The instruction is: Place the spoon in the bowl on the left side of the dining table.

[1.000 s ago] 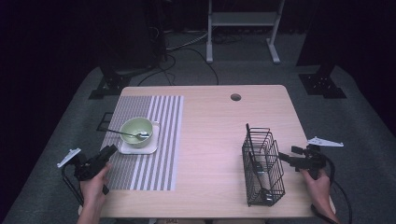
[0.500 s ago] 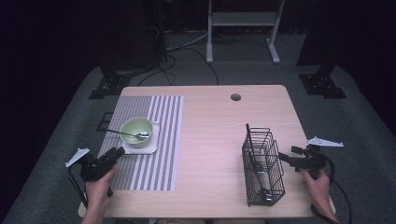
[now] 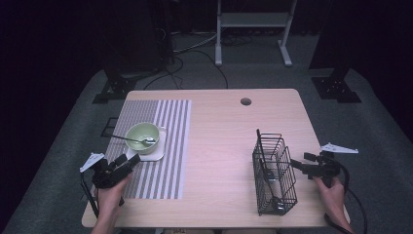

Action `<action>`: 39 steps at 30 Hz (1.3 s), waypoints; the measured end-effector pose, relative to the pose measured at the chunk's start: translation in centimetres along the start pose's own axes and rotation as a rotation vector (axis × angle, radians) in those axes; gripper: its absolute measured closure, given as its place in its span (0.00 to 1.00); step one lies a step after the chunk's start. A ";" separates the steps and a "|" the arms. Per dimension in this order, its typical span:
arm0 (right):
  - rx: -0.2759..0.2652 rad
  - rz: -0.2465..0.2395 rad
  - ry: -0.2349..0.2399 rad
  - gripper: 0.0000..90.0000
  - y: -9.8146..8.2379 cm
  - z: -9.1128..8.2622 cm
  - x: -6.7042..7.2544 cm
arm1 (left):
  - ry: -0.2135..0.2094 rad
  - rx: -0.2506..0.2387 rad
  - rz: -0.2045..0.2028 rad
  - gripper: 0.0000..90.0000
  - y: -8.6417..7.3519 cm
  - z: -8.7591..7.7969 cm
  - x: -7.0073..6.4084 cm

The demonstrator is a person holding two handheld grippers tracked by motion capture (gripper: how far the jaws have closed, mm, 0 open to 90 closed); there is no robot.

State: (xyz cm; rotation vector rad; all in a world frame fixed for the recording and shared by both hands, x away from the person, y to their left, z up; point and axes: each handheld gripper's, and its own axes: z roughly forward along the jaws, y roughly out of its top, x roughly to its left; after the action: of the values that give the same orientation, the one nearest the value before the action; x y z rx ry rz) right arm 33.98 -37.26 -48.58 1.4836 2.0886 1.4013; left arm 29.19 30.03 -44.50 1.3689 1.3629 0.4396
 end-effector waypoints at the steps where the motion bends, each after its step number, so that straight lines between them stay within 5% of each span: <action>1: -0.001 0.001 0.001 0.14 0.0 0.0 0.0 | -0.003 0.003 0.003 0.32 0.0 0.0 -0.1; 10: -0.002 -0.001 0.002 0.14 0.0 0.0 0.0 | -0.022 0.019 0.003 0.22 -0.3 0.5 -1.1; 39: -0.012 -0.006 0.019 0.14 0.0 -0.1 0.0 | -0.090 0.088 0.090 0.15 -0.5 2.4 -5.2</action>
State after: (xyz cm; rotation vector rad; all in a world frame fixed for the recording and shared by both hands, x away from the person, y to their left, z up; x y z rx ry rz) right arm 33.87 -37.31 -48.52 1.4638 2.0900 1.4289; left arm 29.63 24.35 -43.52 1.5089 1.2636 0.3771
